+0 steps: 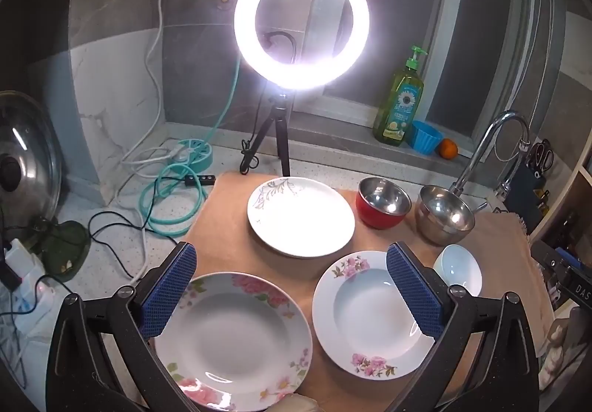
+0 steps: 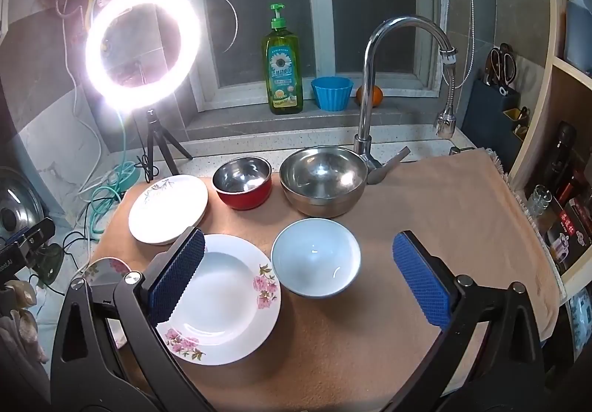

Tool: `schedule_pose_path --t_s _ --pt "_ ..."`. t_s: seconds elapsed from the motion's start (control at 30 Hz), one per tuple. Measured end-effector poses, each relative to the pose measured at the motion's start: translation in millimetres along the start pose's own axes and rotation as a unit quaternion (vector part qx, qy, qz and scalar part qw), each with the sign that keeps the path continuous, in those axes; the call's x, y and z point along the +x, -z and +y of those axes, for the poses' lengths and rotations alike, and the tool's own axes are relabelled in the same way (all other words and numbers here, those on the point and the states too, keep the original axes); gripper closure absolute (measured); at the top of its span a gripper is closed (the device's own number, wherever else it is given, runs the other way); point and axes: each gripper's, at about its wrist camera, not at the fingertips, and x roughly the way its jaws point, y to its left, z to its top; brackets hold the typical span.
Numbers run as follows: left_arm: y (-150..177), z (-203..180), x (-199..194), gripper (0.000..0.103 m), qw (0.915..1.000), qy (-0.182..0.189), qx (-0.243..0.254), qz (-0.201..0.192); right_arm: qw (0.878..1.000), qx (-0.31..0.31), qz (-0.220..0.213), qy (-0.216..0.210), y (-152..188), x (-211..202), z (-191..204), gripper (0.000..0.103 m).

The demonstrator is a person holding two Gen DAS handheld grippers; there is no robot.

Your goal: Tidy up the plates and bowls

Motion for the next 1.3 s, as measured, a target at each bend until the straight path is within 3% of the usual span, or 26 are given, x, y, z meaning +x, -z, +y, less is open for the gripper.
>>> schedule_pose_path --t_s 1.3 --pt "-4.5 -4.0 1.7 0.001 1.0 0.004 0.002 0.005 1.0 -0.001 0.001 0.001 3.1 3.4 -0.4 0.0"
